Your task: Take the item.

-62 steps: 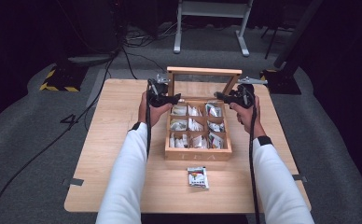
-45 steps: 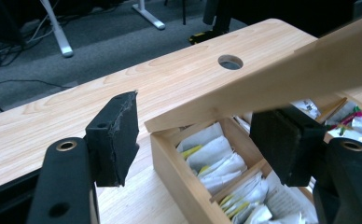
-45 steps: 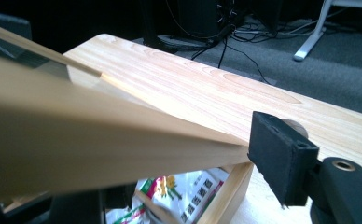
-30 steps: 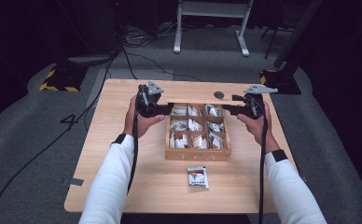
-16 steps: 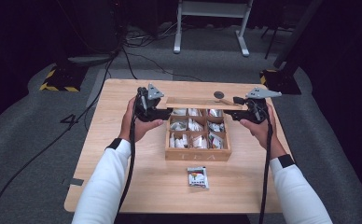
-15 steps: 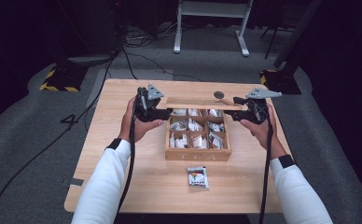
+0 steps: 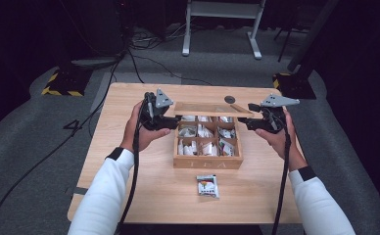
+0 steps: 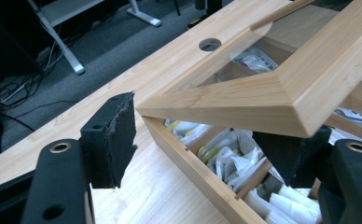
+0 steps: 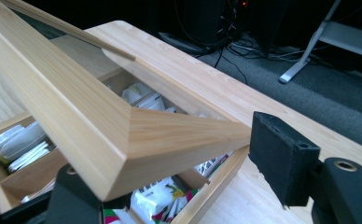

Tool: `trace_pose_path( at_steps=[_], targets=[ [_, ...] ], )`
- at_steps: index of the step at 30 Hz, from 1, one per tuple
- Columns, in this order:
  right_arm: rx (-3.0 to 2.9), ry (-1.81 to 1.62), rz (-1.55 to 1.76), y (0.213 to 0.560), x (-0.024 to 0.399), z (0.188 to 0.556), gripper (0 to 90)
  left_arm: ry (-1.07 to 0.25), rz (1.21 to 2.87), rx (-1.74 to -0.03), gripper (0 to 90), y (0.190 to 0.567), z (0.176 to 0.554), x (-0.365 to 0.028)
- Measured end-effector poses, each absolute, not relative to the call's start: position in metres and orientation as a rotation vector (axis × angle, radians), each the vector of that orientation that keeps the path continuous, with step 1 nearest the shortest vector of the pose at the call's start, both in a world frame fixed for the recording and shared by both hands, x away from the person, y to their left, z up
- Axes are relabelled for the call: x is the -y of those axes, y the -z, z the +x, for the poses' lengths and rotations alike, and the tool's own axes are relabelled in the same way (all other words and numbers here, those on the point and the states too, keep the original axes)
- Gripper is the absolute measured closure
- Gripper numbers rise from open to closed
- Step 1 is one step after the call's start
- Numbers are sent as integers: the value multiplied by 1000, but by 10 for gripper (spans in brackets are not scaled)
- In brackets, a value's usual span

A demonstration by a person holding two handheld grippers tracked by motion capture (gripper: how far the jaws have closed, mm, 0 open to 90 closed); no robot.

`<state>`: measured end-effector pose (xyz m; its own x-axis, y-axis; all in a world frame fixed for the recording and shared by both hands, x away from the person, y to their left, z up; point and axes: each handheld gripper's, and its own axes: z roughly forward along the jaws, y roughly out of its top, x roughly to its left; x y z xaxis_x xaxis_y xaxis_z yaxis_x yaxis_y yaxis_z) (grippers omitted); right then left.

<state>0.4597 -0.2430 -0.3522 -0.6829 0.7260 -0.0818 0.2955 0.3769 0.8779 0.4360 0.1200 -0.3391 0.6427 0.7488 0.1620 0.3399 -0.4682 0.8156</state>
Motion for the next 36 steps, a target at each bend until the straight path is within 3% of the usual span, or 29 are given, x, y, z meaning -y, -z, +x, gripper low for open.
trace_pose_path(
  at_steps=[23, 36],
  targets=[
    [-2300, -1201, 810, 383, 243, 431, 325, -614, 2150, -817, 269, 377, 412, -122],
    [-2330, -1194, 816, 399, 245, 419, 302, -618, 2146, -897, 279, 394, 410, -132]
  ],
)
